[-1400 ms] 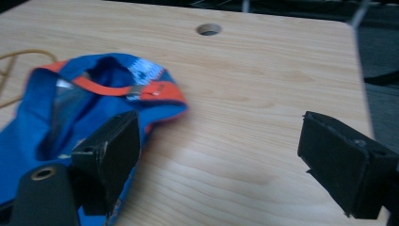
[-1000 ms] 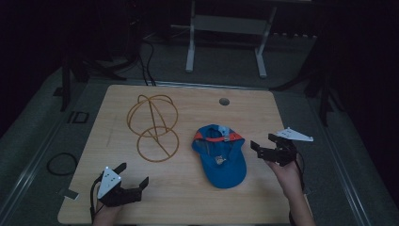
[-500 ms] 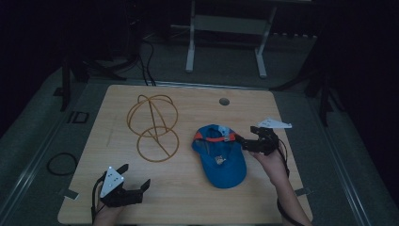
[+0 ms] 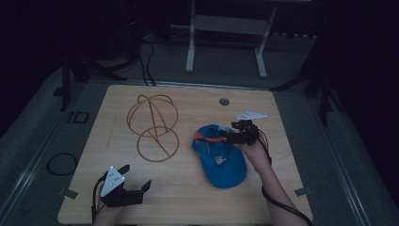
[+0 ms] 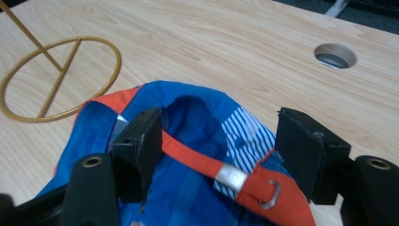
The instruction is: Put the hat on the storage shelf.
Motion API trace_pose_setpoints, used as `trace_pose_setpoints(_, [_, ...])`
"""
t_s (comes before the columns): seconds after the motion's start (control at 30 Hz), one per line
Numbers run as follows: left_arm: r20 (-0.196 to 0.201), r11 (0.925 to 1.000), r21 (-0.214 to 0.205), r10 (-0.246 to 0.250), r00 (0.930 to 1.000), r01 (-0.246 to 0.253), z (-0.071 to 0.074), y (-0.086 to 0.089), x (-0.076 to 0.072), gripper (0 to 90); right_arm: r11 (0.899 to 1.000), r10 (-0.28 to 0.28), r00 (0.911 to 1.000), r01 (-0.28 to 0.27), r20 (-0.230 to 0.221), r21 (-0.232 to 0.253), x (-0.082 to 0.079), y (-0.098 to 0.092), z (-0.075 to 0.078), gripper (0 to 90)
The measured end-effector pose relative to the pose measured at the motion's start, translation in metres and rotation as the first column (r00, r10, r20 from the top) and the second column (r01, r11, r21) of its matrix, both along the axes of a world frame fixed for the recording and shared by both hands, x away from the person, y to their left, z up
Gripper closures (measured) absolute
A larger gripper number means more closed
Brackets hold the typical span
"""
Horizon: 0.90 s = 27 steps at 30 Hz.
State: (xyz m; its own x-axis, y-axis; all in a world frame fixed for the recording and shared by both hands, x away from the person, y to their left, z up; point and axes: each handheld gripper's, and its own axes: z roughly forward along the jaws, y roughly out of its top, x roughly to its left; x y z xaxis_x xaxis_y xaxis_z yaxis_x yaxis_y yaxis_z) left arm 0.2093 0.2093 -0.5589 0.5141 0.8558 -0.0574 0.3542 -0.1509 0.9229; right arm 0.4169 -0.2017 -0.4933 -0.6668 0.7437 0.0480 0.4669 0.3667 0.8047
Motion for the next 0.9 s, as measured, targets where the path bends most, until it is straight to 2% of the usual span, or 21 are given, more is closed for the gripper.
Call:
trace_pose_setpoints(0.07, [-0.002,1.0000,-0.002,-0.003,1.0000,0.003,0.000,0.000,0.000,2.4,1.000,0.007,0.9999,-0.007,-0.007,0.000,0.003,0.002,-0.002,34.3])
trace_pose_setpoints(0.2, [-0.012,1.0000,0.002,-0.007,0.9999,0.007,-0.001,0.000,0.001,2.4,0.999,0.021,0.9998,-0.021,-0.005,-0.047,0.016,0.008,-0.007,37.5])
trace_pose_setpoints(0.33, [-0.014,0.9998,0.001,-0.017,0.9997,0.017,-0.001,-0.001,0.000,2.4,0.995,0.001,0.9998,-0.003,-0.020,-0.096,0.029,0.011,-0.017,38.1])
trace_pose_setpoints(0.43, [-0.011,0.9999,0.005,-0.014,0.9998,0.014,-0.001,-0.001,0.000,2.4,0.993,-0.011,0.9994,0.007,-0.033,-0.115,0.035,0.011,-0.024,38.1])
trace_pose_setpoints(0.5, [-0.014,0.9999,0.001,-0.015,0.9998,0.015,-0.001,-0.001,0.000,2.4,0.991,-0.038,0.9975,0.030,-0.060,-0.127,0.041,0.010,-0.036,38.0])
trace_pose_setpoints(0.67, [-0.009,0.9998,-0.003,-0.020,0.9998,0.020,0.000,-0.002,-0.001,2.4,0.985,-0.058,0.9941,0.042,-0.092,-0.169,0.042,0.012,-0.054,38.4])
trace_pose_setpoints(0.8, [-0.011,0.9999,-0.001,-0.016,0.9998,0.016,-0.001,-0.003,-0.001,2.4,0.978,-0.053,0.9944,0.033,-0.092,-0.206,0.041,0.014,-0.059,40.8])
trace_pose_setpoints(0.9, [-0.012,0.9999,-0.001,-0.010,0.9999,0.010,-0.001,-0.002,-0.001,2.4,0.977,-0.043,0.9943,0.022,-0.098,-0.214,0.040,0.016,-0.061,43.9])
